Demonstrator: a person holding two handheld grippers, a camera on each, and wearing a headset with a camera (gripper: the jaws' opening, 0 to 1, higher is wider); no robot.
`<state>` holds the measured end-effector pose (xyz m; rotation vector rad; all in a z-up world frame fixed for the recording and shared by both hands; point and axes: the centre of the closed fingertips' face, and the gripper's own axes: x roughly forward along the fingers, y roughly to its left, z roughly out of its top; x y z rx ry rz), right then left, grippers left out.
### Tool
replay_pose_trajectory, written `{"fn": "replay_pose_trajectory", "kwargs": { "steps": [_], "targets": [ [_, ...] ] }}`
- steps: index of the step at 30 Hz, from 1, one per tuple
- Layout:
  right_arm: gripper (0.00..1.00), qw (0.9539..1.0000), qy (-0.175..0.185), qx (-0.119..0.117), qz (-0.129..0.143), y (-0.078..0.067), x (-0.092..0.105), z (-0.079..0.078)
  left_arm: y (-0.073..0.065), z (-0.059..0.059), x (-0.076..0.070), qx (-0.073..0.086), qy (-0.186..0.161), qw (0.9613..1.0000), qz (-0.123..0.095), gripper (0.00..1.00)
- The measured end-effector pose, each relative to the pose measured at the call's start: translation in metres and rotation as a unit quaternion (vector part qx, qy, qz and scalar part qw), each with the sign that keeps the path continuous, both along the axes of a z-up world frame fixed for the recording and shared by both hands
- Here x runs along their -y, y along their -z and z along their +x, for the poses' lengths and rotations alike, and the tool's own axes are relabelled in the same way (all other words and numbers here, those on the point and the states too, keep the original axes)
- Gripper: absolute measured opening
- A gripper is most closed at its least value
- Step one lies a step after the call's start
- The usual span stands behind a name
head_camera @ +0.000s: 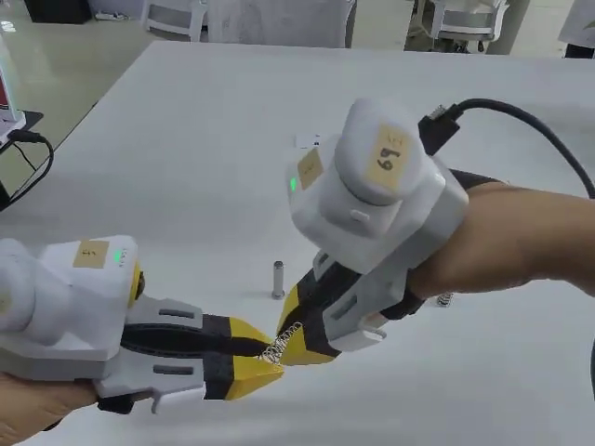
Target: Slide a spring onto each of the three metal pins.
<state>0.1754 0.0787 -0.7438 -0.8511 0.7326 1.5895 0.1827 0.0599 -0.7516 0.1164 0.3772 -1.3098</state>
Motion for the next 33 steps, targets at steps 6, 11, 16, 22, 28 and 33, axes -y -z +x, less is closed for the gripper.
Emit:
{"fn": "replay_pose_trajectory", "kwargs": {
  "steps": [6, 11, 16, 22, 28, 33],
  "targets": [
    [0.08, 0.9999, 0.000, 0.002, -0.010, 0.001, 0.002, 0.002, 0.001, 0.001, 0.002, 0.003, -0.001, 1.0000, 0.001, 0.03],
    [0.08, 0.9999, -0.001, -0.002, -0.013, 0.001, 0.000, 0.001, 0.003, 0.001, 0.004, 0.004, 0.002, 1.0000, 0.004, 0.03],
    [0.08, 0.9998, 0.000, -0.002, -0.019, 0.002, 0.000, 0.003, 0.004, 0.003, 0.004, 0.006, 0.001, 1.0000, 0.006, 0.03],
    [0.08, 0.9997, 0.000, 0.001, -0.024, 0.003, 0.000, 0.006, 0.007, 0.005, 0.003, 0.003, -0.003, 1.0000, 0.009, 0.06],
    [0.08, 0.9990, 0.001, 0.010, -0.045, 0.008, 0.008, 0.013, 0.007, 0.007, 0.001, -0.001, -0.009, 0.9999, 0.008, 0.10],
    [0.08, 0.9986, 0.003, 0.014, -0.052, 0.009, 0.011, 0.016, 0.007, 0.009, -0.002, -0.002, -0.017, 0.9998, 0.007, 0.15]
  ]
}}
